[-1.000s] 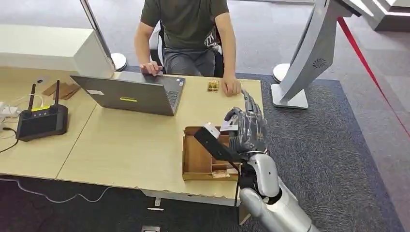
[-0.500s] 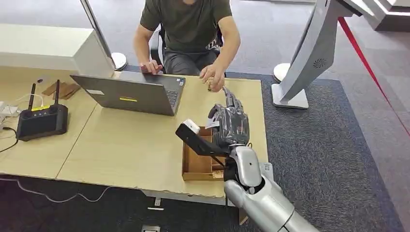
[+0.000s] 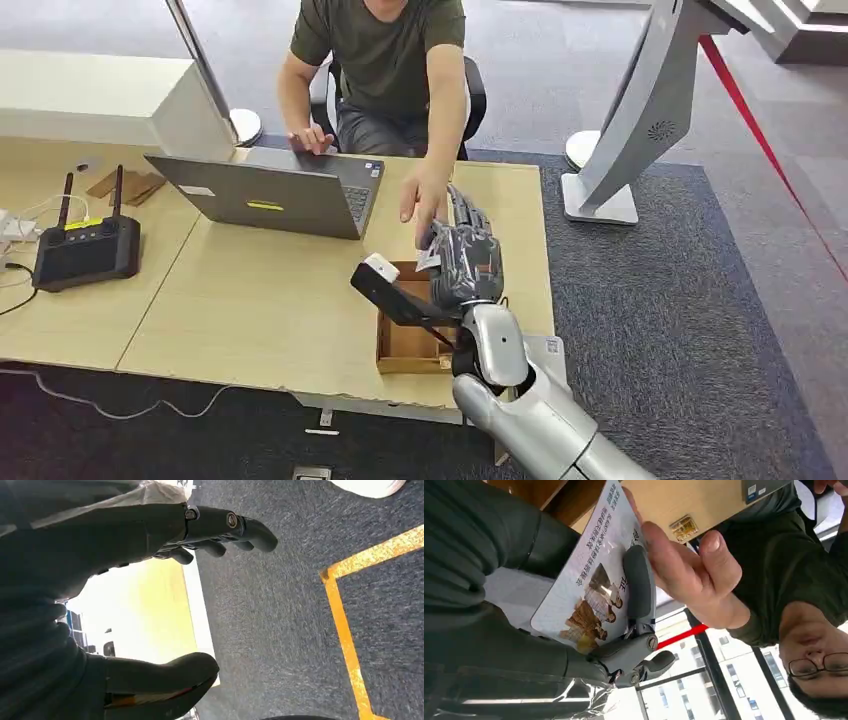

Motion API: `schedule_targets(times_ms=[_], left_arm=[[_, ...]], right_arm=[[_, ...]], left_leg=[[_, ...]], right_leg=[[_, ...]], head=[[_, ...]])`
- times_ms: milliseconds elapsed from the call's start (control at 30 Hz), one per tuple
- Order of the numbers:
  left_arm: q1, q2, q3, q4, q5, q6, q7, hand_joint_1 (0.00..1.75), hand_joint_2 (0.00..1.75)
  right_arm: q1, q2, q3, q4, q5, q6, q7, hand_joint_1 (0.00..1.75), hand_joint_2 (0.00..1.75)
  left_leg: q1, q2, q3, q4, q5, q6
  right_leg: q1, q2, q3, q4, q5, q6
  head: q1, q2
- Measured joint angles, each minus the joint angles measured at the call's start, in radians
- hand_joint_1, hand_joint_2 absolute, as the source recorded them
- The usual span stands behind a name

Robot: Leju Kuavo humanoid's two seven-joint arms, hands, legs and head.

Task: Pass the card to the sensor for recognition and then transmit it.

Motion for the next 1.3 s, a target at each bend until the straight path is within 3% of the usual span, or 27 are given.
schedule_targets(times_ms=[267,300,333,1033,1300], left_arm=[[0.007,0.000,0.000,0.000,0.013,0.012,-0.003,0.00,1.75],[0.009,0.000,0.000,0.000,0.016,0.012,-0.003,0.00,1.75],[0.011,0.000,0.000,0.000,0.019,0.013,-0.004,0.00,1.75],[0.026,0.000,0.000,0.000,0.024,0.025,-0.024,0.00,1.75],[0.036,0.001,0.000,0.000,0.029,0.018,-0.043,0.00,1.75]], right_arm=[[0.000,0.014,0.012,0.018,0.007,0.002,-0.006,1.75,1.75],[-0.001,0.017,0.013,0.021,0.008,0.002,-0.007,1.45,1.75],[-0.001,0.020,0.013,0.024,0.009,0.003,-0.008,0.00,1.75],[0.001,0.042,0.026,0.062,0.066,-0.010,-0.016,0.00,1.75],[0.063,-0.006,0.015,-0.101,0.131,-0.045,-0.015,0.00,1.75]], left_leg=[[0.000,0.000,0.000,0.000,0.000,0.000],[0.000,0.000,0.000,0.000,0.000,0.000],[0.000,0.000,0.000,0.000,0.000,0.000],[0.000,0.000,0.000,0.000,0.000,0.000],[0.000,0.001,0.000,0.000,0.000,0.000]], right_leg=[[0.000,0.000,0.000,0.000,0.000,0.000],[0.000,0.000,0.000,0.000,0.000,0.000],[0.000,0.000,0.000,0.000,0.000,0.000],[0.000,0.000,0.000,0.000,0.000,0.000],[0.000,0.000,-0.001,0.000,0.000,0.000]], head=[[0.000,0.000],[0.000,0.000],[0.000,0.000],[0.000,0.000],[0.000,0.000]])
